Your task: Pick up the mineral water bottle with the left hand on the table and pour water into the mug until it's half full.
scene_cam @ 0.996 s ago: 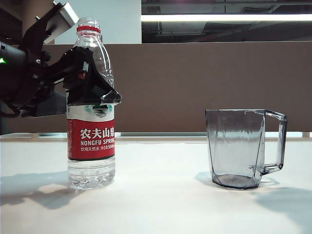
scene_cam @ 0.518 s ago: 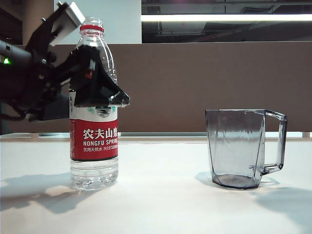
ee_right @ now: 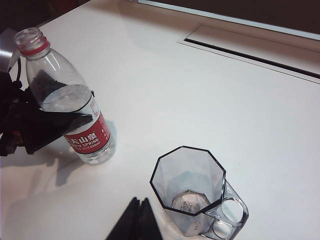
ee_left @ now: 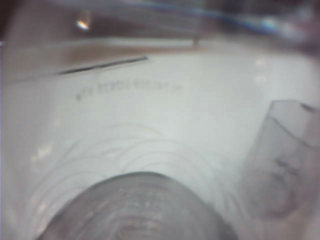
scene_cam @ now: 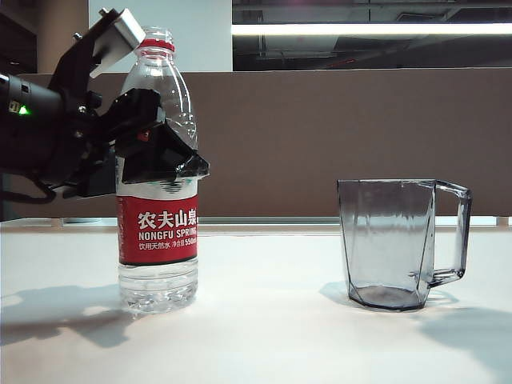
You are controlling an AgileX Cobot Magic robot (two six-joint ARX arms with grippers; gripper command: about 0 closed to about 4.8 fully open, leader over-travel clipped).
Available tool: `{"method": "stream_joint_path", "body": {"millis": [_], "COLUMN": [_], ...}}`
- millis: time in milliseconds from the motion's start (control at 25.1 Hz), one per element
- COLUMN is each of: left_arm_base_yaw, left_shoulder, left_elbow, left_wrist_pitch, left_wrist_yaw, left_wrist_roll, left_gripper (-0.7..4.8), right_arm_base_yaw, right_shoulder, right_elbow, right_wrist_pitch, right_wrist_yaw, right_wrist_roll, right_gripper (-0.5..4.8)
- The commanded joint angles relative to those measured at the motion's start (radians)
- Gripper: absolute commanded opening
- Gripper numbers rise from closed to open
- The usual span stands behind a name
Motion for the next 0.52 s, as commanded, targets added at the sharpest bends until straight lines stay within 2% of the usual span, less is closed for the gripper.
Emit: {"method": "stream_joint_path", "body": {"millis": [40,438,518], "left_arm_base_yaw": [-0.002,-0.002,-0.002], "left_shoulder": [-0.002,-0.002,-0.002], "left_elbow": [0.003,0.012,0.048], "left_wrist_pitch": [0.013,0.027,0.003], "left_wrist_yaw": [0.006,0.006,0.006], "left_wrist_roll": [0.0,0.006,0.039], "left_gripper": [2.19,2.14,2.14], "right_arm_base_yaw": [-0.001,-0.001,-0.001], "right_shoulder": [0.0,0.0,0.0], "right_elbow": [0.007,0.007,0.007], "right_wrist_pitch": [0.011,0.011,0.011], "right_wrist_yaw": [0.002,0.002,0.002], "right_wrist_roll": [-0.002,-0.002,-0.002], "right_gripper": [-0.08,-0.08,-0.08]}}
